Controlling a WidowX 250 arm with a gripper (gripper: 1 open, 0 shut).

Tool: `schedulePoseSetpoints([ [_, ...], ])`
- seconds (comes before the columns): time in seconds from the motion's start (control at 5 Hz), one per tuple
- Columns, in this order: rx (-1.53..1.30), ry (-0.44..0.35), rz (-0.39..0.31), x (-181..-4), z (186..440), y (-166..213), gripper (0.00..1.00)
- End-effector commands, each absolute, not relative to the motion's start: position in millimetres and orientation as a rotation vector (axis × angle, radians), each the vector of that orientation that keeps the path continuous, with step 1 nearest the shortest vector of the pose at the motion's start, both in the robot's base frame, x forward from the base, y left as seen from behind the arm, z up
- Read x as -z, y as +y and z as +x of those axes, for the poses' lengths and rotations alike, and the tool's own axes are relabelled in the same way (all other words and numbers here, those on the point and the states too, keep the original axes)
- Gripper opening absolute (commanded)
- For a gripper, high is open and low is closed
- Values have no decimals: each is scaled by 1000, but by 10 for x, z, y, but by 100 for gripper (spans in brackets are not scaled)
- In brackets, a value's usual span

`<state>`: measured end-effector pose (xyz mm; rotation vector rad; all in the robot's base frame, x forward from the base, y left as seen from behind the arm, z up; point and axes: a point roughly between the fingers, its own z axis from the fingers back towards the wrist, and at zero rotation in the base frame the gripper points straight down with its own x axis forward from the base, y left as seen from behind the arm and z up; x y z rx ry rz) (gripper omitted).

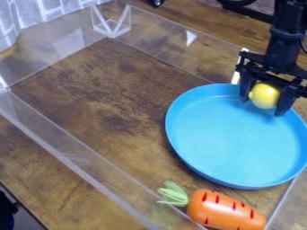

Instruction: Remove the lemon from the blue tray and put it on the table

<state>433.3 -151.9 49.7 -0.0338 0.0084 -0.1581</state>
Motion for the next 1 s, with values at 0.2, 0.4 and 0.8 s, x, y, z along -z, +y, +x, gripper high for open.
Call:
schedulePoseSetpoints([
  [0.2, 196, -91, -45, -961, 4378, -1641, 0],
  [0.4, 200, -92, -40, -1005, 4371, -1635, 0],
  [0.8, 210, -96, -31, -1090, 4351, -1629, 0],
])
